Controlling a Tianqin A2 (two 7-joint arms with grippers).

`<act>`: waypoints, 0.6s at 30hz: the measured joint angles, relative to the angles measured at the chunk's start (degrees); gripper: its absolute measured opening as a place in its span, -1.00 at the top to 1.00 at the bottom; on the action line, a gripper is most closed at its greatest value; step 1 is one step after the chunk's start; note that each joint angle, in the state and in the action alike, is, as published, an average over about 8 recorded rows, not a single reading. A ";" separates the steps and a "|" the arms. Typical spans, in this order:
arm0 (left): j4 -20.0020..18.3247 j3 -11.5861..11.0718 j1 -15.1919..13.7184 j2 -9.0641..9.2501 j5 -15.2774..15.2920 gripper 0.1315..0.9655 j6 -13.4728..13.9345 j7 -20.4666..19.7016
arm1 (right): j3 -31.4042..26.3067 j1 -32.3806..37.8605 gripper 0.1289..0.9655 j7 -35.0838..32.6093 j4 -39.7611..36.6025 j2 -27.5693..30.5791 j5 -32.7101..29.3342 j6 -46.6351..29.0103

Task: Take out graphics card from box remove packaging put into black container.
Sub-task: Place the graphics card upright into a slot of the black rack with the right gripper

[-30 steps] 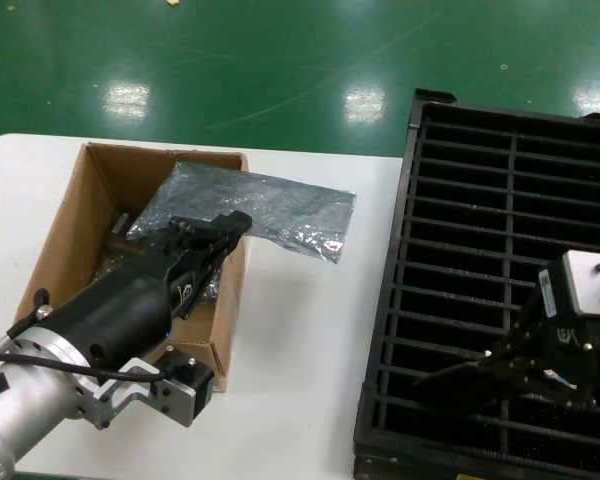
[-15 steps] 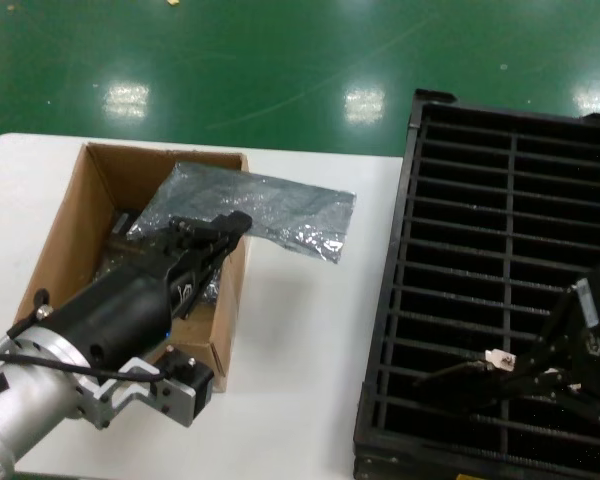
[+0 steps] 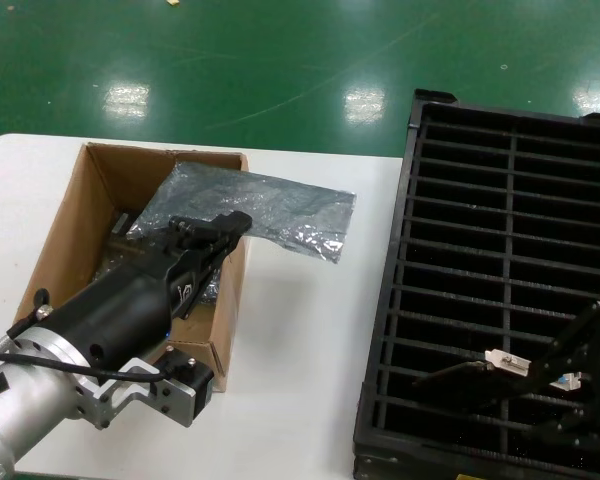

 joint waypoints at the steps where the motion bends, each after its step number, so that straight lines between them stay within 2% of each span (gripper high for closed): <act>1: 0.00 0.00 0.00 0.00 0.00 0.98 0.00 0.00 | 0.00 -0.09 0.63 0.23 -0.02 0.03 0.16 0.00; 6: 0.00 0.00 0.00 0.00 0.00 0.98 0.00 0.00 | 0.25 -0.26 0.60 1.03 -0.97 -0.30 0.64 0.01; 14: 0.00 0.00 0.00 0.00 0.00 0.98 0.00 0.00 | 1.08 0.11 0.17 1.75 -4.37 -2.09 0.36 0.03; 18: 0.00 0.00 0.00 0.00 0.00 0.98 0.00 0.00 | 1.67 -0.01 0.14 2.13 -6.82 -3.45 -0.29 0.15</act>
